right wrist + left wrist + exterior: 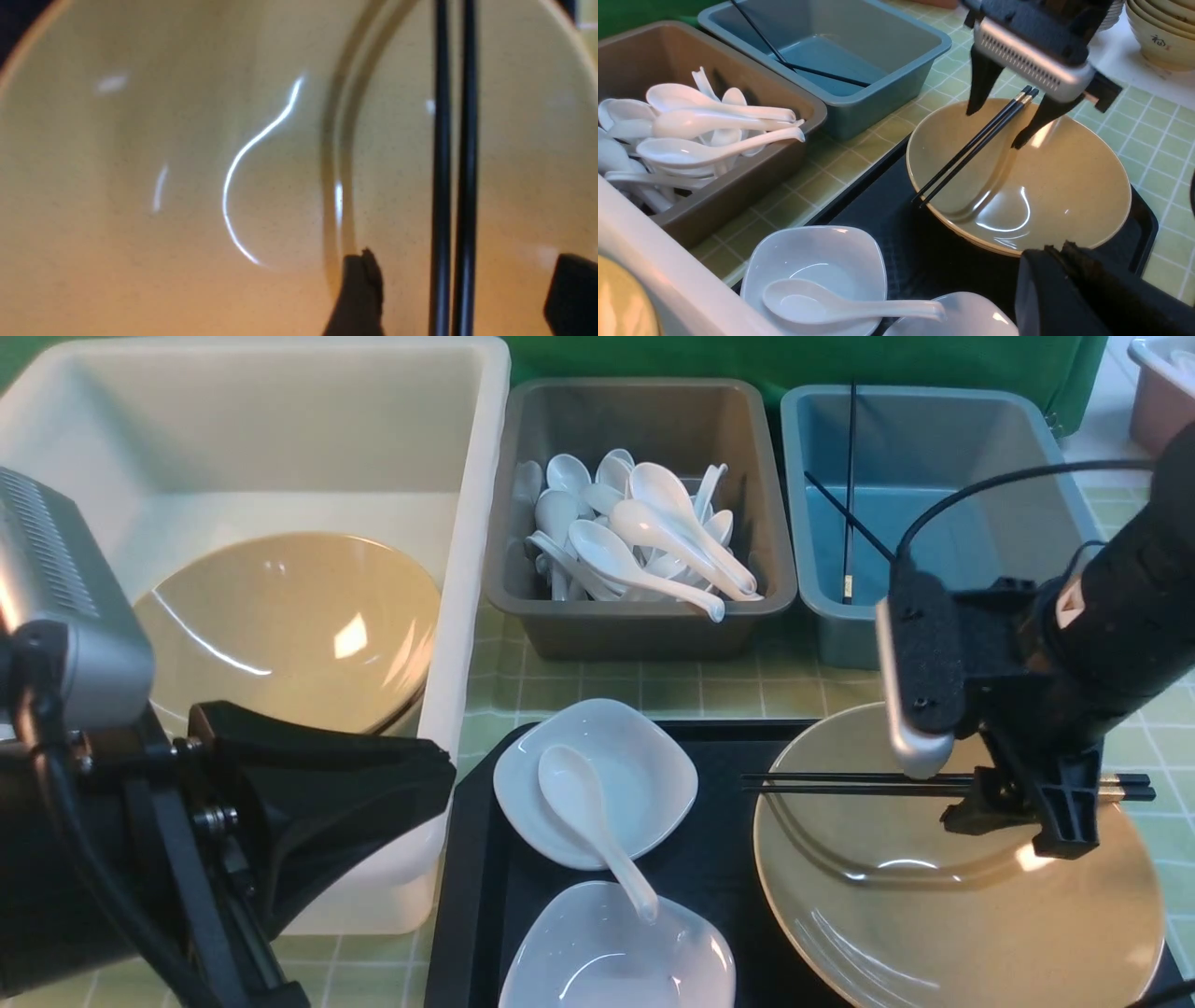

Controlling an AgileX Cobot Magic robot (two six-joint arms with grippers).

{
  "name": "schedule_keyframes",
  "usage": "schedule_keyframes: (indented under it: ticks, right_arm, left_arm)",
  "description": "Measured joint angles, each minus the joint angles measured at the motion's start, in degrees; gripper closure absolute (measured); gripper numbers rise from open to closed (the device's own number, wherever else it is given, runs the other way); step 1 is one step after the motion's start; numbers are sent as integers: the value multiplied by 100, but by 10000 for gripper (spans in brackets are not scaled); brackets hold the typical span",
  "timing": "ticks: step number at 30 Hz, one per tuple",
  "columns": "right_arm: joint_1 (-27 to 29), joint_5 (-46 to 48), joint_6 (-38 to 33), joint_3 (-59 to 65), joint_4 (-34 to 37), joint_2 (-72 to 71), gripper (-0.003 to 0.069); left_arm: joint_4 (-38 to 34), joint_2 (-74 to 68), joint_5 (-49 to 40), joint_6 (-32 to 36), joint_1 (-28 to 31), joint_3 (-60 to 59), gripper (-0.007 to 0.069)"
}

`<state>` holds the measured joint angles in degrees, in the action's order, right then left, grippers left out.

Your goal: On green table put chopsticks spoon bowls plates into blue grey white boxes.

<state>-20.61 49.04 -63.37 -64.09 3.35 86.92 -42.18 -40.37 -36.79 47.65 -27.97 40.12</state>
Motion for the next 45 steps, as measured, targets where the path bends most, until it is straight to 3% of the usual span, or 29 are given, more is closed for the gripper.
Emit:
schedule_keyframes:
  ticks: [8, 13, 14, 16, 17, 25, 32, 38, 45]
  right_arm:
    - [0, -135, -238, -5, -19, 370, 208]
    - [0, -156, -251, -5, -25, 436, 406]
    - [0, -156, -251, -5, -25, 442, 416]
    - [0, -156, -251, -5, -30, 454, 529]
    - [0, -156, -251, -17, -30, 454, 539]
    - [0, 41, -230, -52, -30, 454, 536]
    - [0, 409, 240, -522, -30, 454, 536]
    - [91, 383, 1438, -1314, -17, 478, 536]
    - [799, -740, 2781, -2287, 3, 979, 536]
  left_arm:
    - [-11, 0, 0, -119, 0, 0, 626]
    - [-11, 0, 0, -248, 0, 0, 626]
    - [-11, 0, 0, -248, 0, 0, 626]
    - [-11, 0, 0, -271, 0, 0, 626]
    - [-11, 0, 0, -282, 0, 0, 626]
    - [-16, 0, -4, -328, 0, 0, 626]
    - [-12, 0, -4, -340, 0, 0, 626]
    - [-12, 0, -6, -398, 0, 0, 626]
    - [-12, 0, -20, -403, 0, 0, 626]
